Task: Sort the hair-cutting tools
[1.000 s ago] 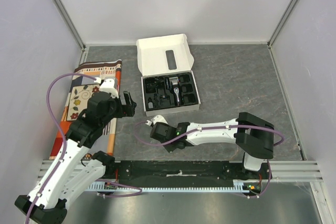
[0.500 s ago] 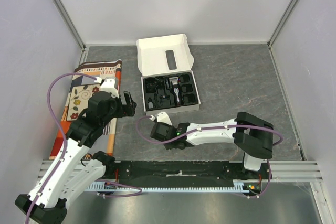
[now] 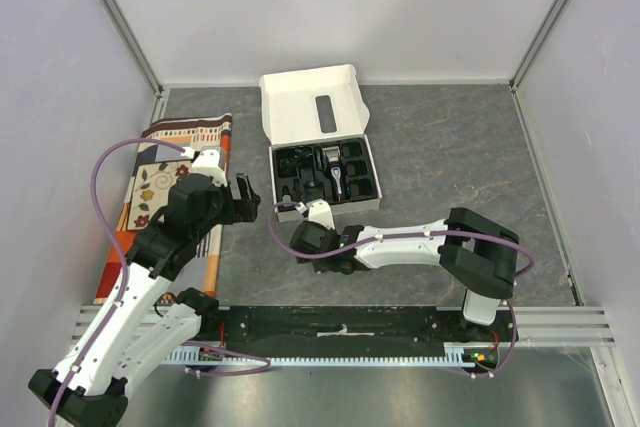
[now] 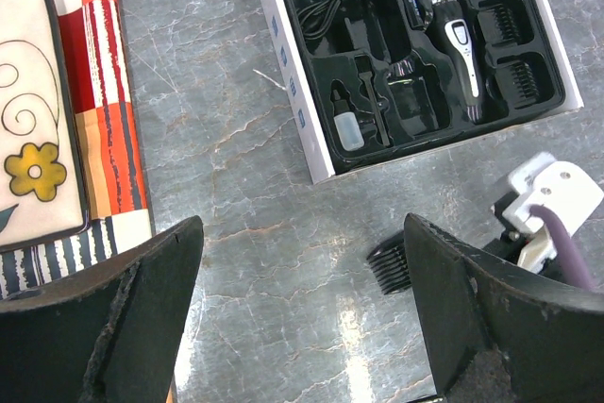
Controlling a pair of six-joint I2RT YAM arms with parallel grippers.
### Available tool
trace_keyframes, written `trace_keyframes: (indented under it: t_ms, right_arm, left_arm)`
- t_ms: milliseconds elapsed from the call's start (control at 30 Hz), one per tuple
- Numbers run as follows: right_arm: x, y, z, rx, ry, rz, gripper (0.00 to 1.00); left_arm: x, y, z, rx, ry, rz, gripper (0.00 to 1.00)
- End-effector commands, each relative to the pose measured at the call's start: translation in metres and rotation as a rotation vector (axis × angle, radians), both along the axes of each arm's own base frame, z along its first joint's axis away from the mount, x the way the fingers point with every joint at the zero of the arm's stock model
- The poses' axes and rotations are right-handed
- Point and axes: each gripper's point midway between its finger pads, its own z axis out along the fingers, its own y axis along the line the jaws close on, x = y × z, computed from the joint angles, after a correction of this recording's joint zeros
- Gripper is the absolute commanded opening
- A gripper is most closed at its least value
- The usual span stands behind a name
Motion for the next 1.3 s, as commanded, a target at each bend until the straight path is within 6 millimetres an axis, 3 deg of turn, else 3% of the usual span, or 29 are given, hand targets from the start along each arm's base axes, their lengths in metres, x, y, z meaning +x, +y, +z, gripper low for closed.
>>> trace_keyframes:
  t_ms: [0, 167, 333, 567, 633, 733, 833, 967, 1267]
  right_arm:
    - [0.023, -0.012, -0.020, -0.019, -0.013, -0.102, 0.00]
    - [0.042, -0.008, -0.027, 0.026, 0.016, -0.161, 0.00]
    - [0.059, 0.009, -0.017, 0.063, -0.003, -0.166, 0.00]
    - [0.080, -0.018, 0.019, -0.014, -0.134, -0.218, 0.00]
    - [0.074, -0.027, 0.024, -0.038, -0.135, -0.212, 0.00]
    - [0.053, -0.024, 0.036, -0.012, -0.119, -0.152, 0.00]
    - [0.022, -0.014, 0.028, -0.018, -0.073, -0.076, 0.00]
    - [-0.003, -0.005, 0.014, -0.022, -0.041, -0.051, 0.00]
    - [-0.007, -0.001, -0.002, -0.023, -0.038, -0.087, 0.00]
  left_arm:
    - [0.005, -0.002, 0.008, -0.004, -0.038, -0.010, 0.93]
    - [0.005, -0.002, 0.007, -0.001, -0.034, -0.008, 0.93]
    - [0.005, -0.001, 0.007, 0.000, -0.036, -0.007, 0.93]
    - [0.004, -0.001, 0.007, -0.003, -0.038, -0.008, 0.93]
    - [0.004, -0.002, 0.009, -0.006, -0.042, -0.010, 0.93]
    - [0.004, -0.001, 0.009, -0.006, -0.042, -0.009, 0.93]
    - [0.004, -0.001, 0.011, -0.008, -0.048, -0.009, 0.93]
    - [0.003, -0.001, 0.010, -0.010, -0.047, -0.010, 0.93]
    - [0.002, -0.002, 0.010, -0.015, -0.047, -0.016, 0.92]
